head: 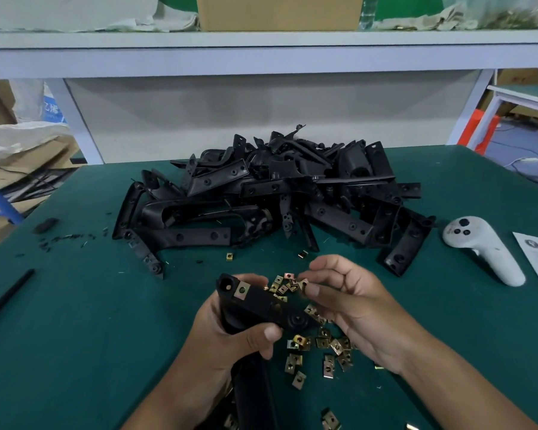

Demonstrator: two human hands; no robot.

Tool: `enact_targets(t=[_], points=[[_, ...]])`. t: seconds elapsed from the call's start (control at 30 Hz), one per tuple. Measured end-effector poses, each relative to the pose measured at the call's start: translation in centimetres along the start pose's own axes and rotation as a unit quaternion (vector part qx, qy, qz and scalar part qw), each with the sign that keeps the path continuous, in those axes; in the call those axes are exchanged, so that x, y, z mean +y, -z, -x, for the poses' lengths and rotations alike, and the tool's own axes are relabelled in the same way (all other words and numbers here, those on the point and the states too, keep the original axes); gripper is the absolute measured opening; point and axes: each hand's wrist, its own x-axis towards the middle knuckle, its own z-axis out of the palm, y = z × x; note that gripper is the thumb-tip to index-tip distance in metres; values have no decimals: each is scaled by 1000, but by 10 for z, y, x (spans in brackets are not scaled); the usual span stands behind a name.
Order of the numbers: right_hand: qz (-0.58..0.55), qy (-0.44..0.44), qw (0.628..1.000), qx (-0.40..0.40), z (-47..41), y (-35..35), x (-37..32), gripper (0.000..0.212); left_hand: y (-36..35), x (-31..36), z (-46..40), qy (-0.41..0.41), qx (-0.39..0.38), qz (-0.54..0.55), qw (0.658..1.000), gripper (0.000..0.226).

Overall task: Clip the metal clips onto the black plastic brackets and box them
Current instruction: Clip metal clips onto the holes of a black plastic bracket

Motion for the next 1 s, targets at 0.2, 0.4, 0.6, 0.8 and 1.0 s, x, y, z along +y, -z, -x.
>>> enact_targets(t=[0.2, 0.4, 0.6, 0.8, 1.0], points=[[-19, 15, 997, -70, 7, -7, -7, 33, 0, -2, 2, -15, -49, -32, 998, 49], [11, 22, 996, -86, 11, -11, -6, 33, 1, -3, 0, -25, -54, -68, 996, 48], [18, 29, 996, -83, 12, -12, -8, 35, 4, -6, -1, -32, -43, -56, 997, 54], [36, 26, 996, -83, 11, -12, -8, 24, 4, -8, 0, -37, -44, -54, 997, 48], [75, 43, 994, -69, 12, -10, -10, 15, 4, -6, 0, -34, -47, -59, 997, 46]])
